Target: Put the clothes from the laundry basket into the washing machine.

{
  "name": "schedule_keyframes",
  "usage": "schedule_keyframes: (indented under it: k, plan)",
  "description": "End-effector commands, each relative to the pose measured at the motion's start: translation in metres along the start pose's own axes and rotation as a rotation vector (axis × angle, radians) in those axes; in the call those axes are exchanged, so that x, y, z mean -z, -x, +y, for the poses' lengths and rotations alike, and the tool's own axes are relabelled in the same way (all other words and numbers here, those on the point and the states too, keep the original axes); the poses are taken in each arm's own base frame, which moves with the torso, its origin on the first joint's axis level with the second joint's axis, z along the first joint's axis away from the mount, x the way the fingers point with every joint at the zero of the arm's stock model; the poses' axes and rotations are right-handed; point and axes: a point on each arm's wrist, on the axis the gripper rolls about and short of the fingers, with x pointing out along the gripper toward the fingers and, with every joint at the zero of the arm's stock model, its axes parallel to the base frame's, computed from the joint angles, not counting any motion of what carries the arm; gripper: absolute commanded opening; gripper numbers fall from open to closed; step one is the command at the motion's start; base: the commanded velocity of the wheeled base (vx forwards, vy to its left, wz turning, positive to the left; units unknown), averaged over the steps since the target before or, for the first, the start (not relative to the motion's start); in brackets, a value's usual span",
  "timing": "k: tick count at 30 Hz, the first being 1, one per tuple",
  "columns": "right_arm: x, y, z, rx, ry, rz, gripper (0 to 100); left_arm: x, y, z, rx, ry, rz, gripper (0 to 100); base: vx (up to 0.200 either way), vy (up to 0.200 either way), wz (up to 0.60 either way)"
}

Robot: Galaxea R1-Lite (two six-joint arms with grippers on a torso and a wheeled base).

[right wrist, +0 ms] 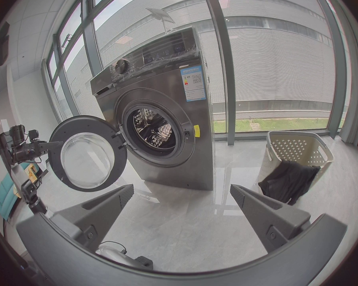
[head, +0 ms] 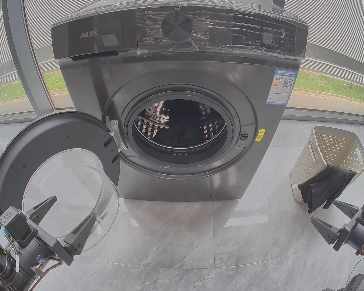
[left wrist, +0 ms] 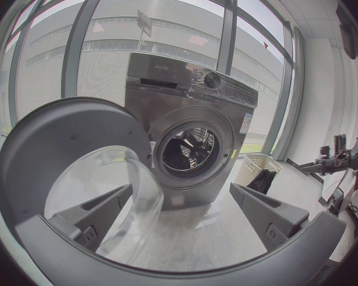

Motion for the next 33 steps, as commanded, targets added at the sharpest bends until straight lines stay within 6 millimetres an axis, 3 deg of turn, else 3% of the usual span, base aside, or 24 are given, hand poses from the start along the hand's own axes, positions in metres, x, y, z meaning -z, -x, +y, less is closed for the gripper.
schedule_keyframes:
  k: [1,9,13,22,24,33]
  plan:
    - [0.012,0.048,-0.012,0.116,-0.003,-0.119,100,-0.002,0.031,0.021,-0.020,0.037,-0.051,100,-0.200,0.000,0.00]
    - [0.034,0.080,-0.015,0.243,-0.011,-0.196,100,0.015,0.062,0.043,-0.116,0.015,0.004,100,0.000,0.000,0.00]
    - [0.057,0.096,-0.011,0.266,0.007,-0.214,100,0.031,0.081,0.053,-0.188,0.060,0.037,100,0.000,0.000,0.00]
    - [0.068,0.104,-0.006,0.308,0.043,-0.288,100,0.041,0.097,0.057,-0.295,0.083,-0.006,100,0.000,0.000,0.00]
    - [0.071,0.105,-0.009,0.406,0.045,-0.269,100,0.050,0.103,0.059,-0.358,0.080,0.020,100,0.000,0.000,0.00]
    - [0.073,0.104,-0.008,0.392,0.065,-0.245,100,0.053,0.114,0.057,-0.563,0.105,-0.093,100,0.000,0.000,0.00]
